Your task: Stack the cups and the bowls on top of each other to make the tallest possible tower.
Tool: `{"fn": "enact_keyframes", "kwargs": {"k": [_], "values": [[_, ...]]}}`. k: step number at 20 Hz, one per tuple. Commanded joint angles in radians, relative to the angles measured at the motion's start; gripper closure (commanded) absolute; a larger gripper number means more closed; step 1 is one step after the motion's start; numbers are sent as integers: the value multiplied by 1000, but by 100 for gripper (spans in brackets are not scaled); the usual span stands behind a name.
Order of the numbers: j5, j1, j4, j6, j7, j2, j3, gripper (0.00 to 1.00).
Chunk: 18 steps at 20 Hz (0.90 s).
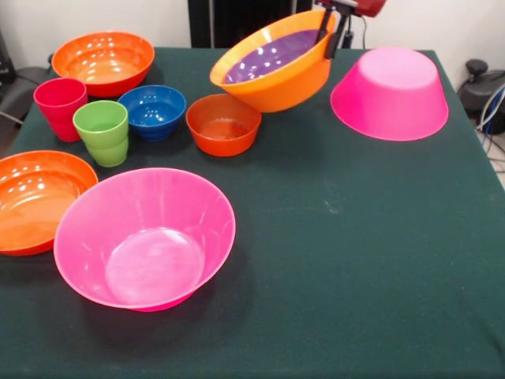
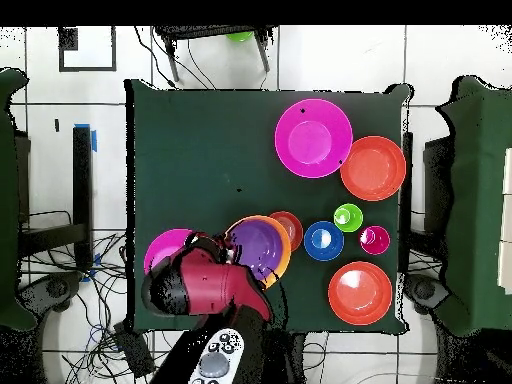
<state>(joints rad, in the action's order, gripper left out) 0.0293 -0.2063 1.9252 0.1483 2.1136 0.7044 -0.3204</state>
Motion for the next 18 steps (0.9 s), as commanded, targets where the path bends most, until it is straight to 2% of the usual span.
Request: {"fn": "enact_keyframes", "kwargs": {"k": [1,6,11,14,18], "values": [[94,25,42,69,8,-20,41,100],[119,40,27,38,23,-76,30,100],[109,28,29,31,61,-123,39,100],[98,21,43,31,76,-131,47,100],[87,-3,67,63,87,-102,38,100]]}}
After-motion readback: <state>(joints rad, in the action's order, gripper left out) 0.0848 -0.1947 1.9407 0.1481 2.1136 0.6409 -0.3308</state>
